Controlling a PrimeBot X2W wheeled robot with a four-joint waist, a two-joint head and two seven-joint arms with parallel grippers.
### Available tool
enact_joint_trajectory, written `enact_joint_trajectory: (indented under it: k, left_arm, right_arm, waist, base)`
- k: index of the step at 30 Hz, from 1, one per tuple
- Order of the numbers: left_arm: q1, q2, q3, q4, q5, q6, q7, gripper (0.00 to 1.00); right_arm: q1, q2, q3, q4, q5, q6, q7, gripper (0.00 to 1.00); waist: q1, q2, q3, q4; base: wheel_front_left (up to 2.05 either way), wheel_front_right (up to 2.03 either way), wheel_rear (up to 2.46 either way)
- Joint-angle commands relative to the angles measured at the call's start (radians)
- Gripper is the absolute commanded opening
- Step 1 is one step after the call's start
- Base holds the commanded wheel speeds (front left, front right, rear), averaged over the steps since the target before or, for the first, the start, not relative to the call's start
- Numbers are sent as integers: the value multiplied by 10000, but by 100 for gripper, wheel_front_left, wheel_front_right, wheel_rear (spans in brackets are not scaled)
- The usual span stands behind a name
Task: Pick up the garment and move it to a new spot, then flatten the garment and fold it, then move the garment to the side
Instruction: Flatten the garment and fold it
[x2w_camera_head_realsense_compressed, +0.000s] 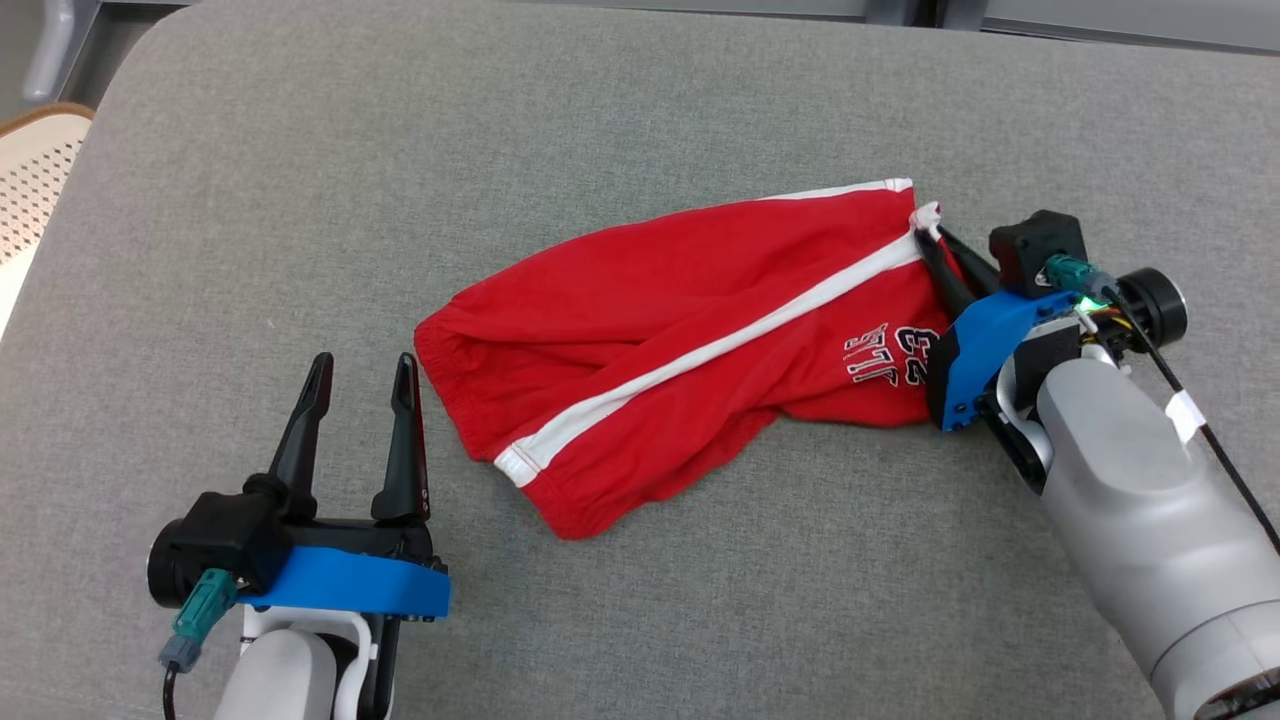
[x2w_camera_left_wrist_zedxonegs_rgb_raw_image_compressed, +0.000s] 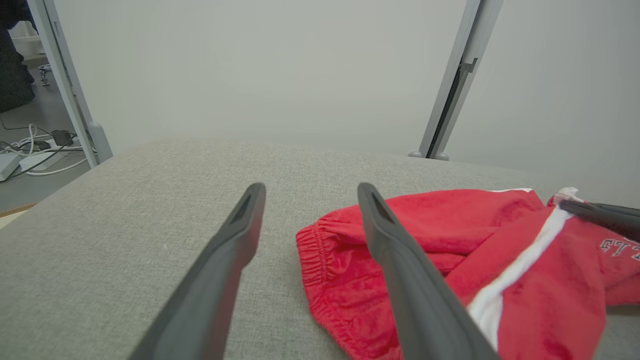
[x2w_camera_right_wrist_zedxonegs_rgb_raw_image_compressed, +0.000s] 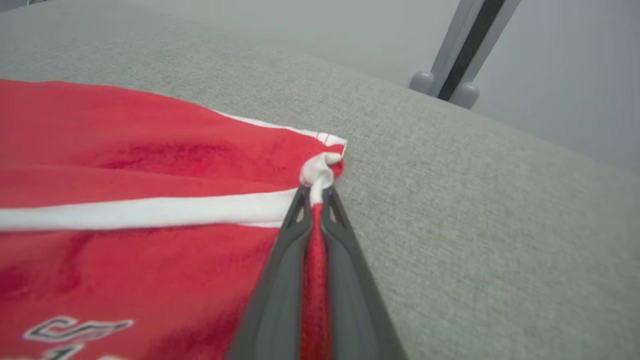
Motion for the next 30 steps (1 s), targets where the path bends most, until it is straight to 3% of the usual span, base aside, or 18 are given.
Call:
enact_joint_trajectory:
  k: [1,9,22,30]
  left_arm:
    - [-12,31,60,24,22,8,-30,100]
    - [132,31,320,49,161,-22,-30,100]
    - [927,34,834,94,423,-179,-28,100]
    - [1249,34,900,103,438,-237,-28,100]
  right_arm:
    - [-216,-50,-16,-8,24,-8,-152,0]
    - [156,18,-303,-768,-149,-8,-737,0]
    - [4814,160,-1331,-6088,-526,-8,-725,0]
    - [7354,362,-1525,-8286,-482,-8,-725,0]
  waist:
    - [-1,0,-20,-58]
    - [-1,0,-389,-557]
    - [-1,0,-1468,-1775]
    - [-1,0,-1795,-2273]
  base:
    - [0,0,0]
    - [0,0,0]
    - [0,0,0]
    - [0,0,0]
